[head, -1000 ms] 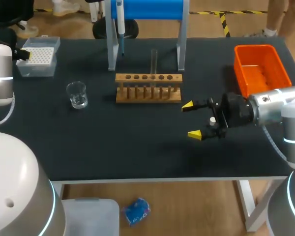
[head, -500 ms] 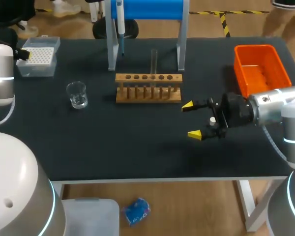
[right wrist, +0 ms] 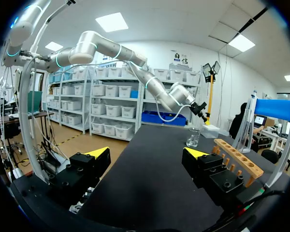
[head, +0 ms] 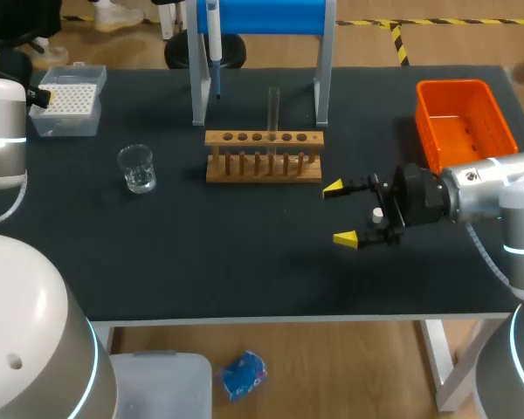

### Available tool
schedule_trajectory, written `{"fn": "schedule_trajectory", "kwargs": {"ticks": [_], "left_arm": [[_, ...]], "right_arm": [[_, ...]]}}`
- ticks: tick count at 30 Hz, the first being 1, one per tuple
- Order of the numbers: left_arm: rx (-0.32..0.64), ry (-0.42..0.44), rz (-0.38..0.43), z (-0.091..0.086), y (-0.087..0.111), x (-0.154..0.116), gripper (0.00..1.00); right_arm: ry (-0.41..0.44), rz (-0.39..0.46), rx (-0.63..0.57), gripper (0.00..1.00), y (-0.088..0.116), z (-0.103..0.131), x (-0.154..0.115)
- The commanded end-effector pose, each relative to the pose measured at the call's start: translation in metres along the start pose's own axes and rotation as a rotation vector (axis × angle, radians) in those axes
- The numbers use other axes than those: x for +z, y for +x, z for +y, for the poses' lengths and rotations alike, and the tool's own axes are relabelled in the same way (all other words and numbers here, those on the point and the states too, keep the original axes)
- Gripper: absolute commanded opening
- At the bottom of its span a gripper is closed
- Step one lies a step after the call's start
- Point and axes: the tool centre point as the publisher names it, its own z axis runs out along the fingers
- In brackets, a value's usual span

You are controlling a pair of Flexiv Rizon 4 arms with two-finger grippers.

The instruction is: Invert the test tube, pick up the pipette, mount the tip to pipette, aspirate from beaker and dispense into the tube, eject the tip, return the pipette, and cap with the stopper.

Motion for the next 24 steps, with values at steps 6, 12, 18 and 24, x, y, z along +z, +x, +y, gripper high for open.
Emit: {"fn": "schedule_trajectory", "kwargs": {"ticks": [6,12,18,24], "left_arm": [[-0.004,0.003,0.001,-0.001,-0.001,0.002,0.0],[-0.012,0.015,0.0,-0.005,-0.002,-0.005,0.0],[-0.015,0.025,0.004,-0.011,-0.002,-0.011,0.0],[-0.009,0.031,0.003,-0.019,0.001,-0.018,0.0]], "right_arm": [[0.001,-0.003,-0.001,1.0,0.001,0.0,0.0],[0.001,-0.003,-0.001,1.0,0.001,0.0,0.0],[0.001,-0.003,-0.001,1.0,0.001,0.0,0.0],[0.001,-0.003,-0.001,1.0,0.001,0.0,0.0]]}}
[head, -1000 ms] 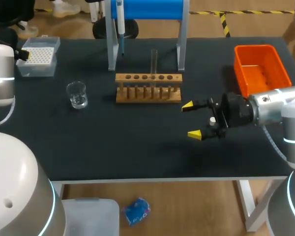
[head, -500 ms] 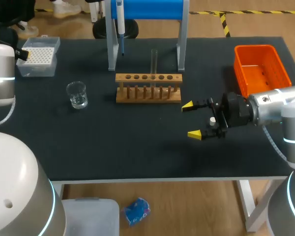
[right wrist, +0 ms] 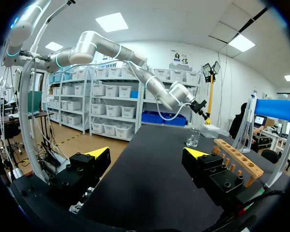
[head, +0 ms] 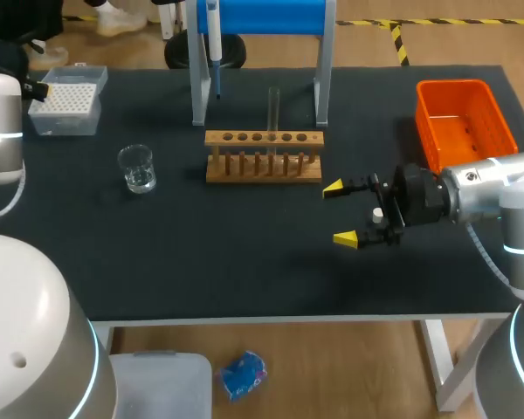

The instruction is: Invert the test tube, pick up the pipette, mount the tip to pipette, aspirate from beaker and dispense into the tube, eject the tip, return the pipette, and cap with the stopper.

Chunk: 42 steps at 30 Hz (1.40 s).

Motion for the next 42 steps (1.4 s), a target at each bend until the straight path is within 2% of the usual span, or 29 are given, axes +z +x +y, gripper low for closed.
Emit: {"fn": "schedule_trajectory", "kwargs": {"ticks": [1,10,18,21,24,28,31,37,42], "left_arm": [[0.001,0.004,-0.001,-0.005,0.003,-0.01,0.0],[0.011,0.015,-0.014,-0.021,0.007,-0.028,0.0],[0.053,0.028,-0.045,-0.046,0.011,-0.053,0.0],[0.081,0.04,-0.032,-0.057,0.017,-0.064,0.0],[0.117,0.065,0.039,-0.068,0.03,-0.076,0.0],[0.204,0.087,0.185,-0.083,0.064,-0.094,0.0],[0.274,0.079,0.262,-0.09,0.094,-0.104,0.0],[0.391,0.044,0.437,-0.101,0.164,-0.128,0.0],[0.435,0.013,0.601,-0.101,0.222,-0.143,0.0]], "right_arm": [[0.001,-0.003,-0.001,1.0,0.001,0.0,0.0],[0.001,-0.003,-0.001,1.0,0.001,0.0,0.0],[0.001,-0.003,-0.001,1.0,0.001,0.0,0.0],[0.001,-0.003,-0.001,1.0,0.001,0.0,0.0],[0.001,-0.003,-0.001,1.0,0.001,0.0,0.0],[0.001,-0.003,-0.001,1.0,0.001,0.0,0.0],[0.001,-0.003,-0.001,1.0,0.001,0.0,0.0],[0.001,-0.003,-0.001,1.0,0.001,0.0,0.0],[0.001,-0.003,-0.001,1.0,0.001,0.0,0.0]]}}
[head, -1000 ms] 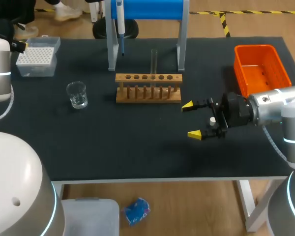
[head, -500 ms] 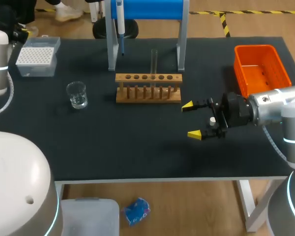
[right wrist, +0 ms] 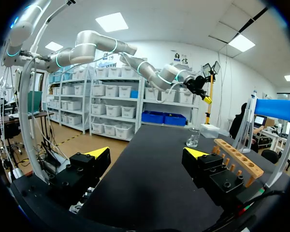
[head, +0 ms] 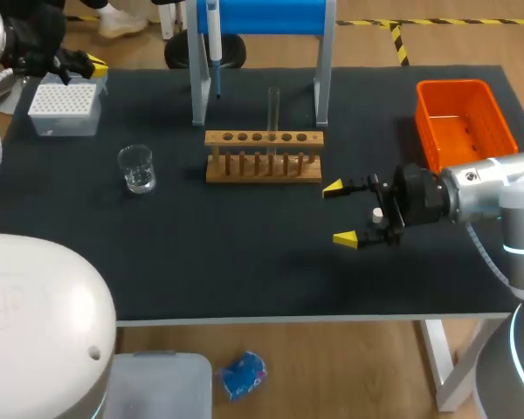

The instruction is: Invert the test tube, pick up the pipette, mount the tip to pipette, aspirate from beaker and dispense into the tube, eject the tip, return the pipette, and cap with the stopper.

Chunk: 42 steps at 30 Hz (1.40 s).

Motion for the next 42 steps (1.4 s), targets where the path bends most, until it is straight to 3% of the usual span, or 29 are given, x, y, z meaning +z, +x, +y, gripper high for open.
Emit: {"fn": "schedule_trajectory", "kwargs": {"ticks": [1,6,9,27,32,42], "left_arm": [[0.028,-0.032,0.152,-0.019,0.04,-0.014,0.0],[0.068,-0.061,0.213,-0.036,0.085,0.006,0.0],[0.057,-0.024,0.23,-0.046,0.105,0.019,0.0],[0.054,-0.03,0.225,-0.045,0.11,0.023,0.0],[0.033,-0.061,0.227,-0.045,0.152,0.039,0.0],[0.026,-0.031,0.175,-0.065,0.238,0.053,0.0]], "right_arm": [[0.001,-0.003,-0.001,1.0,0.001,0.0,0.0],[0.001,-0.003,-0.001,1.0,0.001,0.0,0.0],[0.001,-0.003,-0.001,1.0,0.001,0.0,0.0],[0.001,-0.003,-0.001,1.0,0.001,0.0,0.0],[0.001,-0.003,-0.001,1.0,0.001,0.0,0.0],[0.001,-0.003,-0.001,1.0,0.001,0.0,0.0]]}}
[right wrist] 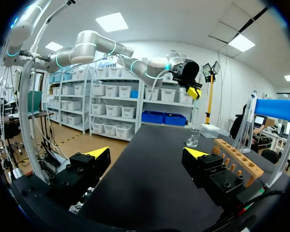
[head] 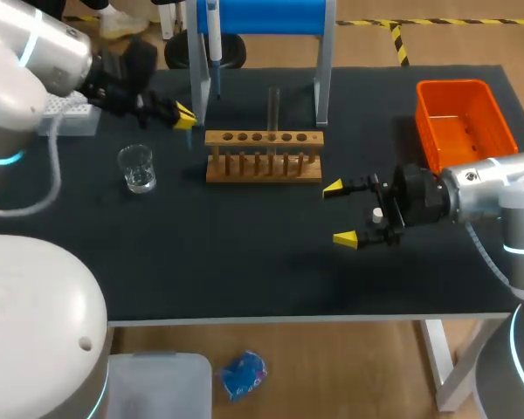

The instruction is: Invert the test tube, pick up the pipette, mount the tip to pipette, aspirate from beaker and dispense into the tube, eject the tip, return the pipette, and cap with the stopper.

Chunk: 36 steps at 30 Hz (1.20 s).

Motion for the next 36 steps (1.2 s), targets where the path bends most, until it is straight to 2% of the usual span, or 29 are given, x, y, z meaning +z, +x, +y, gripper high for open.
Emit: {"fn": "schedule_trajectory", "kwargs": {"ticks": [1,5,7,11,16,33,36], "left_arm": [[-0.01,0.006,-0.089,-0.008,0.041,0.011,0.0],[-0.02,0.0,-0.091,-0.024,0.066,0.02,0.0],[-0.025,0.029,-0.083,-0.03,0.075,0.025,0.0],[-0.014,0.011,-0.08,-0.043,0.092,0.041,0.0],[-0.015,0.047,-0.059,-0.056,0.106,0.061,0.0],[-0.006,0.045,-0.052,-0.058,0.108,0.064,0.0],[-0.001,0.071,-0.025,-0.062,0.109,0.077,0.0]], "right_arm": [[0.001,-0.003,-0.001,1.0,0.001,0.0,0.0],[0.001,-0.003,-0.001,1.0,0.001,0.0,0.0],[0.001,-0.003,-0.001,1.0,0.001,0.0,0.0],[0.001,-0.003,-0.001,1.0,0.001,0.0,0.0],[0.001,-0.003,-0.001,1.0,0.001,0.0,0.0],[0.001,-0.003,-0.001,1.0,0.001,0.0,0.0],[0.001,-0.003,-0.001,1.0,0.001,0.0,0.0]]}}
